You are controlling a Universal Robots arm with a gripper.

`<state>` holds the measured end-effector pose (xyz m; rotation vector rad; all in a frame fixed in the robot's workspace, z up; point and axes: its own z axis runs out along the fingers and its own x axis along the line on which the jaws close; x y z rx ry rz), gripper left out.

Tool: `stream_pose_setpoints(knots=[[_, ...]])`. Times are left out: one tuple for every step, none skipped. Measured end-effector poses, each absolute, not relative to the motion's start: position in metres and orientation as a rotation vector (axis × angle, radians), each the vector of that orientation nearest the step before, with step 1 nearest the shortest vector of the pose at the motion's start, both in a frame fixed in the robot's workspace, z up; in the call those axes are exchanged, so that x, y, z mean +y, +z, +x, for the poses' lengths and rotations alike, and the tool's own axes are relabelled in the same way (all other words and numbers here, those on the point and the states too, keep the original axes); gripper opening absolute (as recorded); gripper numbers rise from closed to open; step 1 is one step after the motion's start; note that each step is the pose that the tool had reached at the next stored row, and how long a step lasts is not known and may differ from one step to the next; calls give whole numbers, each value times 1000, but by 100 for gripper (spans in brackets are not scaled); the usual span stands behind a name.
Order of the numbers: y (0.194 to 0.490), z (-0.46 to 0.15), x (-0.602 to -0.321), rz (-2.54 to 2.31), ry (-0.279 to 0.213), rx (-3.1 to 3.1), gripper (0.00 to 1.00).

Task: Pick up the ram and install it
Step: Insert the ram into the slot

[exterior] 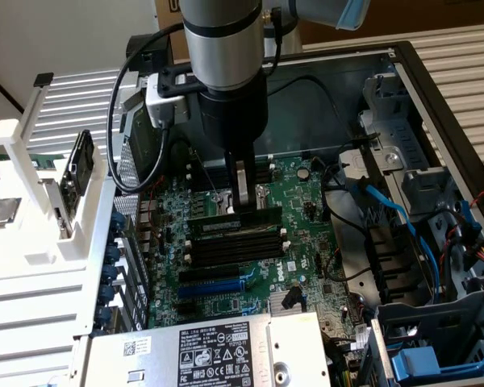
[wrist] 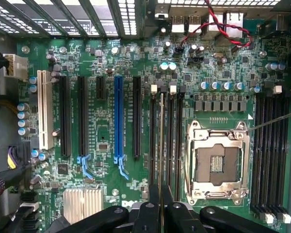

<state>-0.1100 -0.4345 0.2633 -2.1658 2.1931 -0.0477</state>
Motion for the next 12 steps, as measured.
stream_pose_setpoints(knots=[[263, -110, -435, -2166, -48, 2193, 13], [262, -110, -435, -2166, -48, 2193, 13], [262, -110, -436, -2166, -48, 2193, 13], [261, -110, -436, -2166, -48, 2193, 13], [260, -110, -436, -2166, -48, 2193, 13], [260, -110, -437, -2166, -48, 2193, 13], [259, -110, -437, -2166, -47, 2193, 13], [259, -110, -437, -2167, -46, 2194, 13], [258, -109, -437, -2167, -45, 2194, 13], [258, -109, -437, -2167, -44, 2195, 13], [257, -109, -437, -2168, -43, 2196, 13], [256, -109, -437, -2168, -43, 2196, 13]])
